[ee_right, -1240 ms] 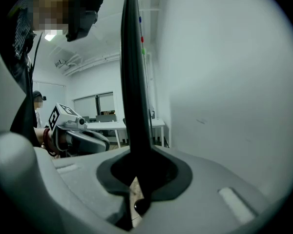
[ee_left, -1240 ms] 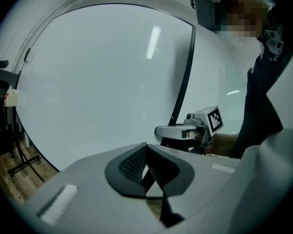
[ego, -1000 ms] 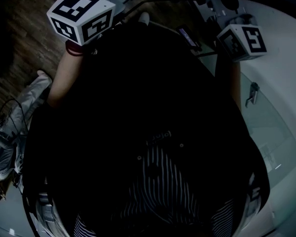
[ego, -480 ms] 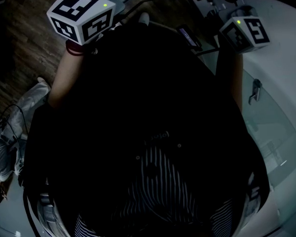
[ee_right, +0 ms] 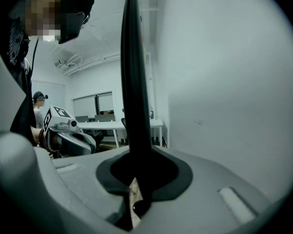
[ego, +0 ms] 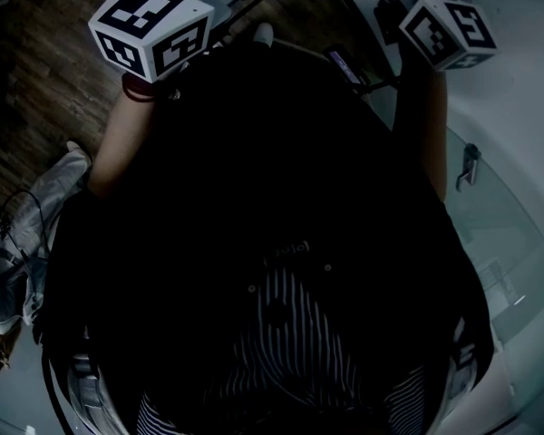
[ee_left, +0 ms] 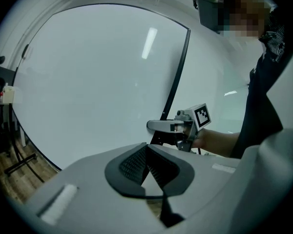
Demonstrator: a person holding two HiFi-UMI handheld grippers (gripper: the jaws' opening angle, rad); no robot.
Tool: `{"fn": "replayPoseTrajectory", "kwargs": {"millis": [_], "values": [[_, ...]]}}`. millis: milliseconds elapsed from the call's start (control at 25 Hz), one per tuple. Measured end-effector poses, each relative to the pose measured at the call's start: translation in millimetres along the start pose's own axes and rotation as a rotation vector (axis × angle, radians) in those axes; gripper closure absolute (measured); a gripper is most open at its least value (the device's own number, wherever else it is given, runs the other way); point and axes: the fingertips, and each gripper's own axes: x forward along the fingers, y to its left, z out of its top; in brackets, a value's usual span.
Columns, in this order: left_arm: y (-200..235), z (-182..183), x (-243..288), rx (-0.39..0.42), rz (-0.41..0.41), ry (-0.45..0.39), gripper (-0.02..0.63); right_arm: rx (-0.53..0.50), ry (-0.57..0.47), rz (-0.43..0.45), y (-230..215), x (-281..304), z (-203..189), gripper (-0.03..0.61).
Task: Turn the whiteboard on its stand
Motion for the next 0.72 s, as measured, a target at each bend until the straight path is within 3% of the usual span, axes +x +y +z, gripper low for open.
{"fn": "replayPoseTrajectory", "kwargs": {"millis": [320,520,720], "values": [[5.7,-0.7,0.1,-0.007,0.013,-0.002,0.614,-0.026,0.008,-0.051,-23.6,9.1,-0.1,0.523],[0.6,-2.1,-4.0,-0.002,0.004,0.0,0.614,-0.033,0.001,-0.064,-11.2,11.8,-0.3,0.523],[-2.9,-6.6,2.1,-0.002,-0.01,0.018,0.614,0.036,-0.022,-0.086,-12.2,5.1,0.0,0.492]]}}
